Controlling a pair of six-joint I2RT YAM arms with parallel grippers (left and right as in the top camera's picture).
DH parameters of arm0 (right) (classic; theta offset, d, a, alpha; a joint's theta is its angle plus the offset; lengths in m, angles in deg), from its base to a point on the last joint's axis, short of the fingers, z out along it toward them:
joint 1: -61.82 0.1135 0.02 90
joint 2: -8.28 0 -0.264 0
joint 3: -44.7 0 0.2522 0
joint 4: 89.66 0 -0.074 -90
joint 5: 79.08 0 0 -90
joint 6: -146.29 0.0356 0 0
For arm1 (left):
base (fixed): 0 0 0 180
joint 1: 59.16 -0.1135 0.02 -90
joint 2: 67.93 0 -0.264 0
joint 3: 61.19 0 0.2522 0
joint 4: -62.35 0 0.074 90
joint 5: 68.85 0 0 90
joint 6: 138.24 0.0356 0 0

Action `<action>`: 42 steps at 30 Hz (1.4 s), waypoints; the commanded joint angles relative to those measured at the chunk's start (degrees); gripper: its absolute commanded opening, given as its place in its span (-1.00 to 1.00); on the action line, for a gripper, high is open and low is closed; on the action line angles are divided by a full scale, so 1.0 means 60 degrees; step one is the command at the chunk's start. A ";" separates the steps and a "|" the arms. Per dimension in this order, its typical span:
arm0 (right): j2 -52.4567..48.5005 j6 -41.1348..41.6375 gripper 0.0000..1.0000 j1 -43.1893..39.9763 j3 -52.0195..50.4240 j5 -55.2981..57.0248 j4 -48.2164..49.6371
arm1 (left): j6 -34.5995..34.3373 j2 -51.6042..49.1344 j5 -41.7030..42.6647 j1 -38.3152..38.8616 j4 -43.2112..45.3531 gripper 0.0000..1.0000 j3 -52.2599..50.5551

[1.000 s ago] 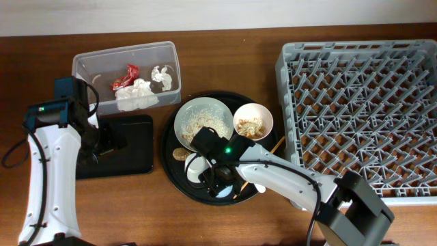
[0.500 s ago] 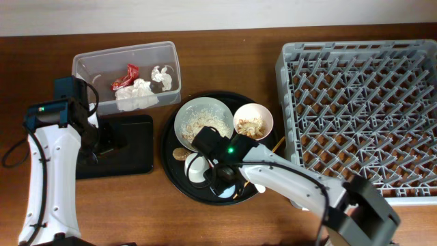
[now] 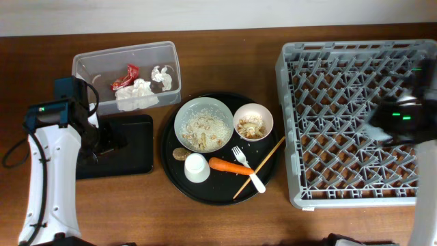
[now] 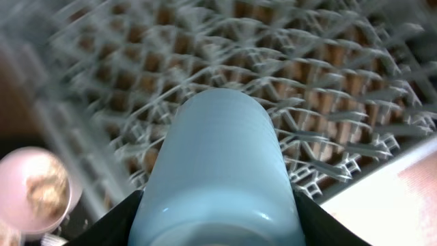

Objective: Sort waste into correct bins and load items into the dishwasher rack
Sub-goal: 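Place the light-blue cup into the dish rack with the right gripper, then grasp the white cup on the platter with the right gripper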

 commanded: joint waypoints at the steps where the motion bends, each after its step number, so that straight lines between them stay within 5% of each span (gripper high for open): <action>1: -0.0579 0.0029 0.13 -0.2029 0.0120 0.0076 0.0295 | -0.0157 0.0182 0.0095 -0.0033 -0.0007 0.99 -0.0029; 6: -0.1832 0.0641 0.13 -0.4200 0.0117 -0.0087 0.1111 | -0.0157 0.0182 0.0095 -0.0033 -0.0015 0.99 -0.0029; 17: -0.4222 0.0667 0.13 -0.4663 0.0098 0.0535 0.2197 | -0.0153 0.0182 0.0091 -0.0033 -0.0007 0.99 -0.0029; 18: -0.4222 0.0663 0.27 -0.4663 0.0098 0.0539 0.2189 | -0.0153 0.0182 0.0091 -0.0033 -0.0007 0.99 -0.0029; 20: -0.4222 0.0667 0.89 -0.4663 0.0098 0.0517 0.2186 | -0.0153 0.0182 0.0087 -0.0033 -0.0011 0.99 -0.0029; 24: -0.4025 0.0554 0.90 -0.4623 0.0109 -0.0288 0.2025 | -0.0153 0.0182 0.0087 -0.0033 -0.0047 0.99 -0.0029; 30: -0.1402 -0.0750 0.89 -0.4393 0.0109 -0.2426 0.0801 | -0.0153 0.0182 0.0087 -0.0033 -0.0029 0.99 -0.0029; 37: -0.0368 -0.1526 0.88 0.0466 0.0106 -0.2419 -0.1366 | -0.0153 0.0182 0.0091 -0.0033 0.0000 0.99 -0.0029; 42: -0.1053 -0.1861 0.90 0.6484 0.0106 -0.2415 -0.0710 | -0.0153 0.0182 0.0091 -0.0033 -0.0004 0.99 -0.0029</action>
